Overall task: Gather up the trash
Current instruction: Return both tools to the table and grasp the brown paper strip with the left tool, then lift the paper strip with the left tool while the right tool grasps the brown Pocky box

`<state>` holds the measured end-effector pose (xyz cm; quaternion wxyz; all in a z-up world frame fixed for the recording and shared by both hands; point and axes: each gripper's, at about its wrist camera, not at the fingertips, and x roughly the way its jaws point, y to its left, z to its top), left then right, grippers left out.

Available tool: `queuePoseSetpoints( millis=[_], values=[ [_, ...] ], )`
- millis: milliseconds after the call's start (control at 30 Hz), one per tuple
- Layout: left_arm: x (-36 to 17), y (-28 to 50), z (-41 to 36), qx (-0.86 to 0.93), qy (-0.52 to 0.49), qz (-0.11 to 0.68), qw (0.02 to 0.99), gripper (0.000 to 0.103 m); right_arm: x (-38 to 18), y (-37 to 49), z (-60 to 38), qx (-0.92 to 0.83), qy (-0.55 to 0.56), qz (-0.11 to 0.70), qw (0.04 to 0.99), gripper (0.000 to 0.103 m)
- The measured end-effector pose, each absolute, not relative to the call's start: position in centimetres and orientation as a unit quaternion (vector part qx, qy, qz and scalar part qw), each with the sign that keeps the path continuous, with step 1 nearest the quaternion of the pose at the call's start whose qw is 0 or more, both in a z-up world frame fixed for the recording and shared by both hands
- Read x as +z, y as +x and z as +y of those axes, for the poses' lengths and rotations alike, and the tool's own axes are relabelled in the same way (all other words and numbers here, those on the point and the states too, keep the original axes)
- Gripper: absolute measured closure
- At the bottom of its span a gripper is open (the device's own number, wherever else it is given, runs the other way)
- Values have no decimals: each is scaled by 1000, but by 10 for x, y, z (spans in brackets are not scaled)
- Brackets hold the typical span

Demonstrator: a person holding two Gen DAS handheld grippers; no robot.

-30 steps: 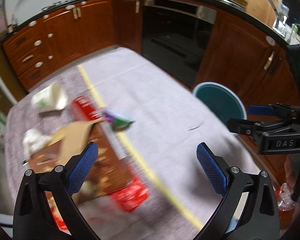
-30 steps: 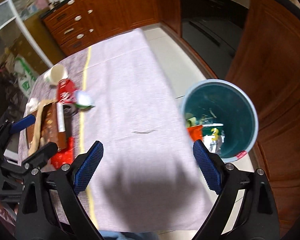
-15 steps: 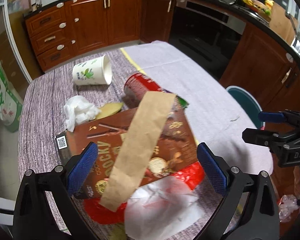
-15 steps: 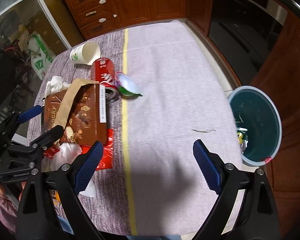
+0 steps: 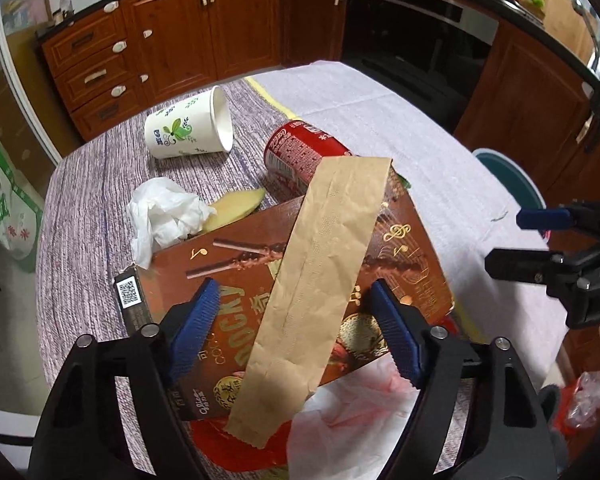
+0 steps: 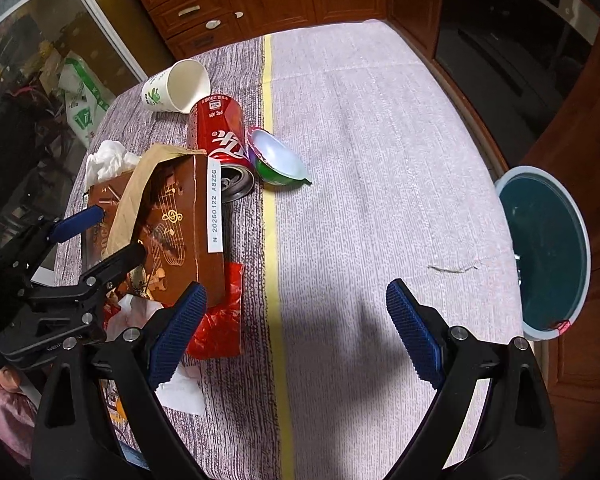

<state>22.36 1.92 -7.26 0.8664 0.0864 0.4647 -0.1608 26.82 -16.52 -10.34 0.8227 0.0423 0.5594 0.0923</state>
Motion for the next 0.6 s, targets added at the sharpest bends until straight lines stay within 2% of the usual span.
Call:
queuePoseSetpoints(
  millis=[67, 100, 133, 167, 200, 600],
  values=[
    [-72, 221, 17, -166, 95, 461, 867, 51, -105, 271, -163, 93, 43, 561, 822, 16],
    [-72, 221, 17, -165, 98, 459, 868, 58, -106, 273, -162, 94, 45, 562, 821, 16],
    [-71, 219, 18, -166, 100, 457, 868, 69, -107, 274, -161, 95, 45, 562, 820, 16],
    [-71, 219, 19, -167, 99, 457, 868, 85, -108, 275, -159, 96, 44, 563, 819, 16],
    [-71, 219, 20, -167, 98, 458, 868, 90, -108, 275, -157, 97, 42, 564, 819, 16],
    [-48, 203, 69, -121, 79, 449, 882, 93, -120, 293, -127, 139, 26, 571, 809, 16]
  ],
)
